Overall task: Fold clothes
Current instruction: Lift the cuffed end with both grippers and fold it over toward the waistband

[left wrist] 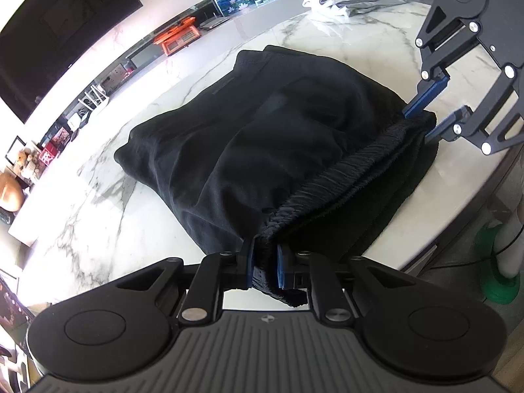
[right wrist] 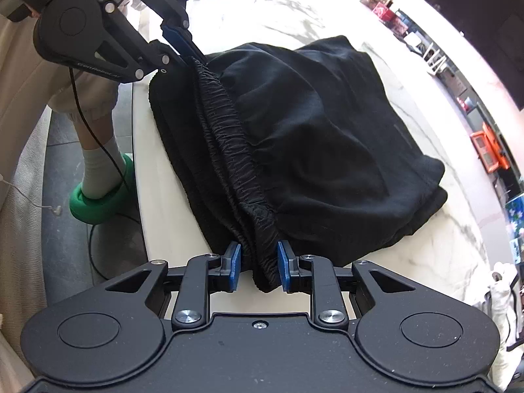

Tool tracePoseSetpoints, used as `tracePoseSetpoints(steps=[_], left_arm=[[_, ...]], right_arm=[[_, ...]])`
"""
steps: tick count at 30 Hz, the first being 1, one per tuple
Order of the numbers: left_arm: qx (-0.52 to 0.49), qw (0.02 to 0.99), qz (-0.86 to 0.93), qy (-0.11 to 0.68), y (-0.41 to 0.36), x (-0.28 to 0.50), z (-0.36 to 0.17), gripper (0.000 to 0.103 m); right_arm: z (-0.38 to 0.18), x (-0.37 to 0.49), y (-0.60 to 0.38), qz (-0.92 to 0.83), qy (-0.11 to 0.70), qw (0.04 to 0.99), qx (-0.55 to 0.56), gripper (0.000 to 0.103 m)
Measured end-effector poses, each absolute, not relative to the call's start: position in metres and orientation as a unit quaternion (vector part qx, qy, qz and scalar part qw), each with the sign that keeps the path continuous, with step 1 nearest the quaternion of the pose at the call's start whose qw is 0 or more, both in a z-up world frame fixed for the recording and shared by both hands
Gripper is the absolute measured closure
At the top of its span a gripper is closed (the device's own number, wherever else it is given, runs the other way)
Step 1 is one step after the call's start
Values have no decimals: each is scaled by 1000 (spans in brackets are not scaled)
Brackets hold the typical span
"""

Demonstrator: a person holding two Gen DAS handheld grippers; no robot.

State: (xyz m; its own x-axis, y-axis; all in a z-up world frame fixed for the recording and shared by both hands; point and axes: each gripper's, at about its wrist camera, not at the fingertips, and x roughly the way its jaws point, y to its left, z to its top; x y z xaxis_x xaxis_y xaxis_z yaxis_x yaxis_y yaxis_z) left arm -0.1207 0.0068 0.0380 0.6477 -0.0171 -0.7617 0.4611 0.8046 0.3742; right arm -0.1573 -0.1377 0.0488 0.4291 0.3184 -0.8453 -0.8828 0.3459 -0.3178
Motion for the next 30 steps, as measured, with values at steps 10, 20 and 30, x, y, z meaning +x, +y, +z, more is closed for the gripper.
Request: tracePoseSetpoints(steps=[10,20,30], left_arm=[[302,851,-152,401,6,-130,43,92],[351,828,-183,396,2,-142,90,93],[343,833,-184,394,17,-102,158,93]], right_arm=[[47,-158,-131,377,361,754,-399,91],[103,-158,-142,396,372,746,-386,92],[189,-104,-148,426,390,730,-367,92]])
